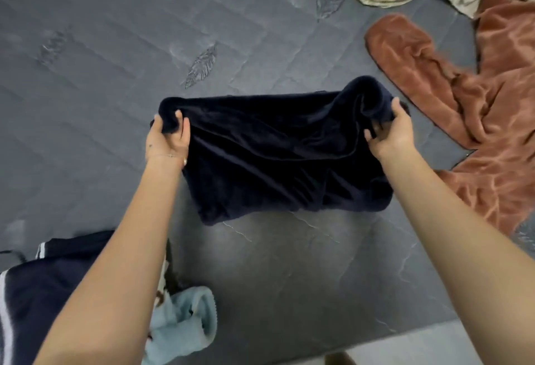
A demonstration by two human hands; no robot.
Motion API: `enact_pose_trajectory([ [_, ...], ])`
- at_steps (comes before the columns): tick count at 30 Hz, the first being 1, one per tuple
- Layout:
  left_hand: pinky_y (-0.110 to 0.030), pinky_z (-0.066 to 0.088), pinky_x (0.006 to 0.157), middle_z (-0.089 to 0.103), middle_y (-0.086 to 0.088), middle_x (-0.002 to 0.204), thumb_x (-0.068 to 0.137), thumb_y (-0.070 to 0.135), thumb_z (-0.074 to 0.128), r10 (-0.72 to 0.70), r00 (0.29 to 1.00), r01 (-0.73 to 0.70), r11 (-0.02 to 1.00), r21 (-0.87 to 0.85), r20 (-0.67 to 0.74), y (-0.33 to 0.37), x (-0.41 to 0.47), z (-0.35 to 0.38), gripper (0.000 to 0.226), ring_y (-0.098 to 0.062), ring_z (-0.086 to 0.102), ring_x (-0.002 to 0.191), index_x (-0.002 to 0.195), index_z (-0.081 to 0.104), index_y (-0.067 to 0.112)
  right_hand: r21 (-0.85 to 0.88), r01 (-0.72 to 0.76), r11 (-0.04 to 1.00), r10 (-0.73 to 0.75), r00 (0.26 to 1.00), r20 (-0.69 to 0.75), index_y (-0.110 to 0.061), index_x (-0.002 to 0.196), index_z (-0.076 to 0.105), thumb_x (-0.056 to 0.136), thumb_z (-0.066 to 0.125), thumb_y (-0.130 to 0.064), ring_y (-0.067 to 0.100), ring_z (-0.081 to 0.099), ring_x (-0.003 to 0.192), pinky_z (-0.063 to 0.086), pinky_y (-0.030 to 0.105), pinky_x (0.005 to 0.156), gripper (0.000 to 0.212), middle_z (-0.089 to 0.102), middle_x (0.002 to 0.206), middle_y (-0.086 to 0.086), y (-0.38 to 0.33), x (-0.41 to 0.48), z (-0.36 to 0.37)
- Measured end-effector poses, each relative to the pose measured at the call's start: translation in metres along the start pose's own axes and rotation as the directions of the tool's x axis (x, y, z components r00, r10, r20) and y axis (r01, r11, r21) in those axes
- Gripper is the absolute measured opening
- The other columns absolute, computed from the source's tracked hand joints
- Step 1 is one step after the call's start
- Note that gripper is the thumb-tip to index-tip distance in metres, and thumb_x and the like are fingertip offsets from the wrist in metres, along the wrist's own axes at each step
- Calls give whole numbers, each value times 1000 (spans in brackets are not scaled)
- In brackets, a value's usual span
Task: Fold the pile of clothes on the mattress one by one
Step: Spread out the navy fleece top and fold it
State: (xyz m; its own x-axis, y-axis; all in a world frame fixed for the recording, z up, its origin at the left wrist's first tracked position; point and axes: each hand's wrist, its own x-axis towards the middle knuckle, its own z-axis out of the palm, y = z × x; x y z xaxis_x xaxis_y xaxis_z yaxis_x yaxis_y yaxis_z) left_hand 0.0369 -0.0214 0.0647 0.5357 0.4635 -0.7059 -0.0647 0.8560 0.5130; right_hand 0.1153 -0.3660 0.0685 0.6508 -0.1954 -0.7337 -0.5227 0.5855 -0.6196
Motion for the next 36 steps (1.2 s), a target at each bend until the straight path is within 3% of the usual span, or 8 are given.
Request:
enact_pose_trajectory([
  [4, -31, 38, 108, 43, -4, 144, 101, 20, 48, 165, 975, -218, 838, 501, 147, -31, 18, -12, 57, -13, 47, 129, 150, 20, 14, -250, 154, 956, -128, 985, 118, -20, 133, 52, 102, 41, -33, 11, 46, 128, 28, 27, 113, 35, 47, 145, -2, 24, 19, -2],
  [6, -31, 27, 115, 34, -8, 150, 95, 19, 58, 238, 882, -472, 437, 766, 408, -52, 25, -18, 68, -13, 35, 135, 151, 19, 20, -427, 308, 851, -220, 945, 243, -18, 149, 32, 99, 49, -16, 14, 34, 139, 30, 26, 113, 52, 34, 153, 3, 33, 31, -7],
  [9, -46, -1, 116, 17, -1, 159, 89, 38, 65, 30, 745, -627, -310, 715, 666, -80, 38, -26, 70, -20, 3, 148, 148, 28, 35, -827, 499, 260, -185, 866, 465, -30, 149, 31, 93, 62, -27, 19, 9, 148, 7, 41, 121, 64, 20, 160, 0, 40, 47, -18],
  [11, -57, -7, 112, 15, -2, 159, 90, 41, 61, 9, 772, -552, -486, 677, 636, -98, 46, -24, 56, -21, -5, 148, 142, 40, 35, -872, 477, -114, -122, 864, 489, -37, 150, 23, 91, 59, -46, 22, -3, 149, -7, 45, 118, 70, 6, 162, -3, 41, 62, -25],
  [18, -68, -7, 106, 57, 5, 107, 91, 13, 58, 228, 814, -412, -423, 807, 535, -120, 59, 10, 6, -21, 28, 139, 86, 57, 16, -908, 333, -255, -139, 916, 375, -41, 151, 16, 92, 42, -64, 24, -11, 149, -11, 48, 117, 69, -3, 163, 2, 31, 93, -20],
  [25, -33, 41, 101, 67, -12, 105, 89, 6, 51, 672, 617, -639, 124, 759, 410, -94, 60, 48, 8, -11, 56, 93, 85, 50, 13, -962, 266, -51, -301, 915, 269, -33, 153, 16, 85, 56, -63, 23, -3, 149, -1, 47, 120, 84, 1, 162, 4, 12, 95, -38],
  [31, -50, 30, 110, 59, 18, 97, 92, 23, 53, 608, 684, -459, -73, 886, 404, -91, 76, 53, 5, 3, 58, 90, 87, 52, 24, -892, 283, 352, -408, 904, 126, -4, 116, 56, 83, 73, -30, 25, 61, 106, 46, 28, 85, 45, 63, 113, 10, 3, 106, -46],
  [36, -51, 5, 116, 54, 4, 136, 96, 29, 50, 417, 730, -415, -359, 836, 541, -110, 68, 47, 31, -17, 38, 136, 125, 59, 23, -748, 352, 563, -542, 840, -12, -8, 92, 59, 91, 62, -26, 14, 57, 84, 50, 37, 86, 18, 61, 89, 4, -10, 113, -53],
])
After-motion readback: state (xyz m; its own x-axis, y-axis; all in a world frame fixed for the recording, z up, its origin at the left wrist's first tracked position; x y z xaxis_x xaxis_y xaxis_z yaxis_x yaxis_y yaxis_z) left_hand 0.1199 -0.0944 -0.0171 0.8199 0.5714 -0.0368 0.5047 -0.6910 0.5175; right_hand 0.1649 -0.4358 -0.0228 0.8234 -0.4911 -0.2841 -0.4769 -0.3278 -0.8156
